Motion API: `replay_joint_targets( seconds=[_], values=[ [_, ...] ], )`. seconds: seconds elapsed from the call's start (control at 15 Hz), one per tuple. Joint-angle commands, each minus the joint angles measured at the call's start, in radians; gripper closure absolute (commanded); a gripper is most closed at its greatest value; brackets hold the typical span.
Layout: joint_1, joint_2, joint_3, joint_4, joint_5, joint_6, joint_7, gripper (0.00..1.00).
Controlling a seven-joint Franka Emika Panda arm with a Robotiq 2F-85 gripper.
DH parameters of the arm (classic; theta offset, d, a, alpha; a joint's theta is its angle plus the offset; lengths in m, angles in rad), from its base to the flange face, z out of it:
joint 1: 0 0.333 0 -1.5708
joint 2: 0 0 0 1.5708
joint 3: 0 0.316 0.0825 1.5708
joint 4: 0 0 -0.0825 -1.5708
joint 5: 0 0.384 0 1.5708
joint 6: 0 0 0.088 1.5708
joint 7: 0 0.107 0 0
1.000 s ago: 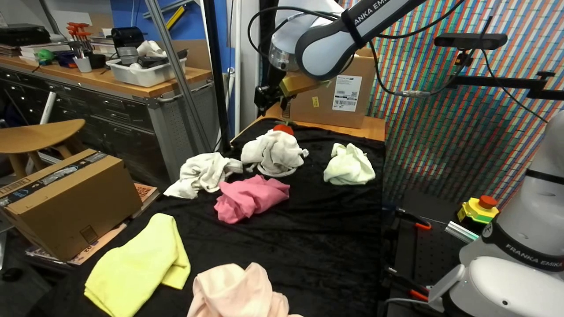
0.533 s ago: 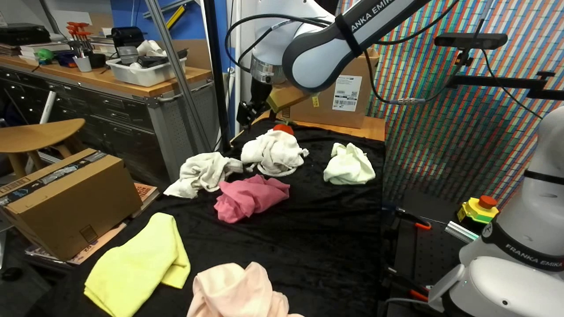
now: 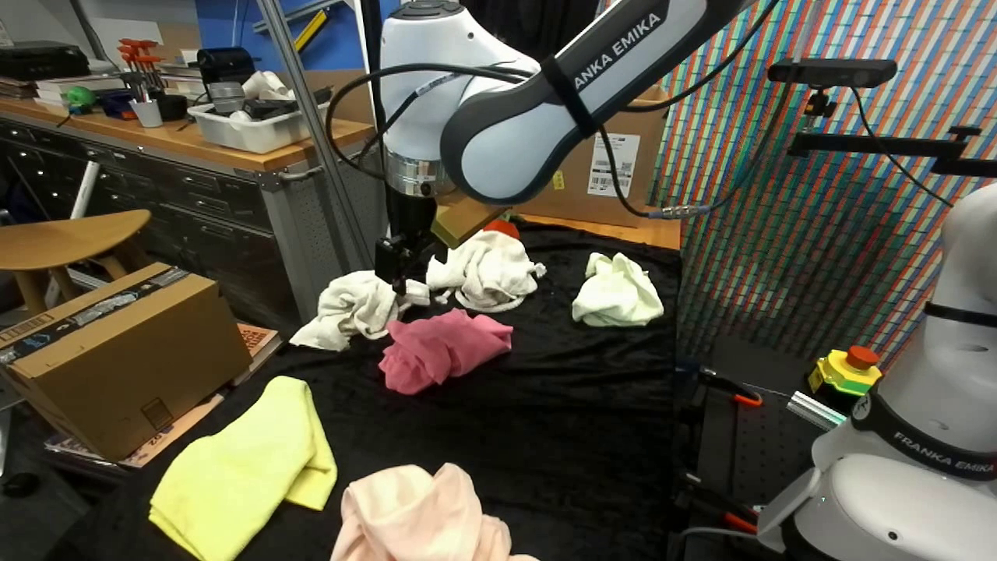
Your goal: Heap up the things on the table into a pile
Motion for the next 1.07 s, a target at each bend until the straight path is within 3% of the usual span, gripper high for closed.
replay_joint_targets(
  seconds=[0.0,0.53,1.0],
  values=[
    [0.018,0.108,-0.006,0.166,0.038,-0.085,-0.092,0.0],
    [0.022,0.262,-0.025,0.347,0.045,-0.098,-0.162,0.0],
    [0.026,0.342,-0.058,0.36,0.054,0.081,-0.141,0.0]
  ],
)
